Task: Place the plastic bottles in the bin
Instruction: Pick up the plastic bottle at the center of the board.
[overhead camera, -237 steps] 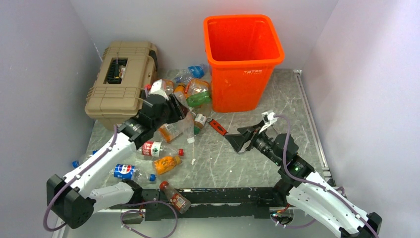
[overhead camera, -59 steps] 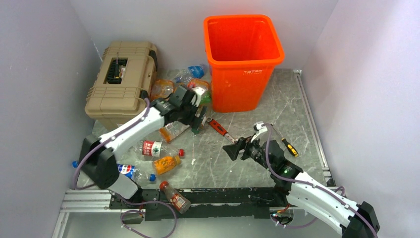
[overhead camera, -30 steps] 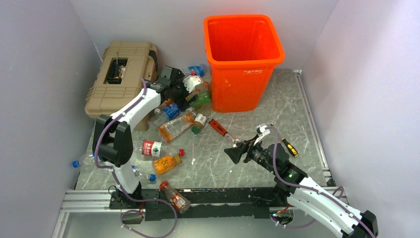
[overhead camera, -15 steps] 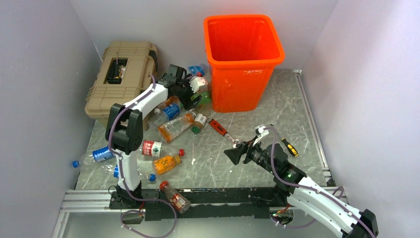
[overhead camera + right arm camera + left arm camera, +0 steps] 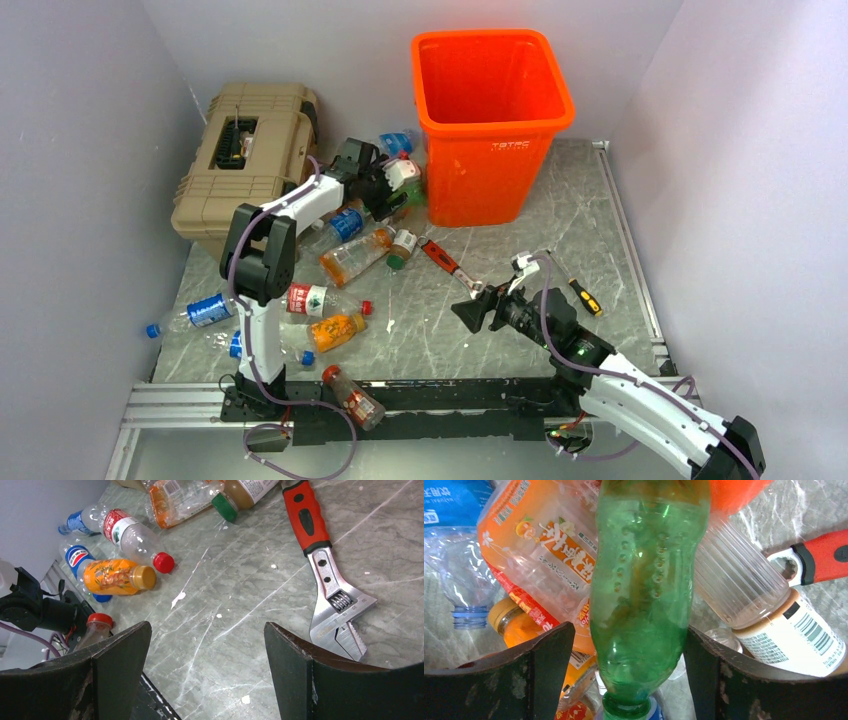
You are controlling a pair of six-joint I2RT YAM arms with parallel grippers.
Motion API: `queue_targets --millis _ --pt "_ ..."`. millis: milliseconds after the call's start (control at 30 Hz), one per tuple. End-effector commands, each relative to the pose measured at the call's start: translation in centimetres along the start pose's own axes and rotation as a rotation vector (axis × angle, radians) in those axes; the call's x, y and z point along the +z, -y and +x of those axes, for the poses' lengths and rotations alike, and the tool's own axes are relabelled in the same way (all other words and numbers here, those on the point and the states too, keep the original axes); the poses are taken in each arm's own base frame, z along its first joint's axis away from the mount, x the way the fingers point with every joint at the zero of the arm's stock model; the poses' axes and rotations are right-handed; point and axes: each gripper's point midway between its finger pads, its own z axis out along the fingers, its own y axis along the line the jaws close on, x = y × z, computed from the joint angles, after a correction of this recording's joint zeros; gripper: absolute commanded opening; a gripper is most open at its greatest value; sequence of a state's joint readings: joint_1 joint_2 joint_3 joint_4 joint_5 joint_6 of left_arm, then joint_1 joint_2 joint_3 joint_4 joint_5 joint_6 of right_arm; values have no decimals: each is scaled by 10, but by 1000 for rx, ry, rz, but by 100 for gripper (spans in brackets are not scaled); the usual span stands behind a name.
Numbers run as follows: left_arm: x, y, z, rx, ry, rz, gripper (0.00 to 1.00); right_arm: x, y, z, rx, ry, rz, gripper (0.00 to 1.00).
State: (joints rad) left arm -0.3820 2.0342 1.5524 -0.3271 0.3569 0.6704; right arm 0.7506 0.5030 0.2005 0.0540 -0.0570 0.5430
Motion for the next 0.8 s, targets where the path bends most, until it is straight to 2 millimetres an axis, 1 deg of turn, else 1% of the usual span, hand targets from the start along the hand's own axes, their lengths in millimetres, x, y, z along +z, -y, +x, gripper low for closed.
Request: queue_targets --millis 0,100,233,300,333,500,567,633,700,733,767 --pt "2 -5 -18 22 54 -32 80 0 -6 -15 -7 58 -18 87" --pt "-5 -4 -25 28 71 -41 74 -2 -7 -16 -5 61 -19 87" --pt "-26 -6 -40 28 109 -79 63 -2 -8 -18 -6 70 -22 87" --pt "-41 -5 -49 22 133 -88 58 -2 -8 -18 -6 67 -22 87" --pt "-53 -5 -57 24 152 -100 55 -2 -9 -18 -5 66 -25 87" --pt "-102 4 -79 -20 208 -153 44 -3 -13 -22 7 82 -42 87" --pt "-126 13 -89 -55 228 -169 42 -4 -16 -23 9 84 -53 87" --pt "-149 27 -96 -101 244 -177 41 -4 -19 -27 8 89 -65 87" --pt "-172 47 -106 -170 296 -146 41 -4 -25 -32 6 101 -87 87" --pt "-181 60 -108 -209 334 -116 41 -3 -29 -36 6 110 -102 87" --pt "-190 72 -114 -249 388 -80 41 -3 -34 -41 6 115 -118 87"
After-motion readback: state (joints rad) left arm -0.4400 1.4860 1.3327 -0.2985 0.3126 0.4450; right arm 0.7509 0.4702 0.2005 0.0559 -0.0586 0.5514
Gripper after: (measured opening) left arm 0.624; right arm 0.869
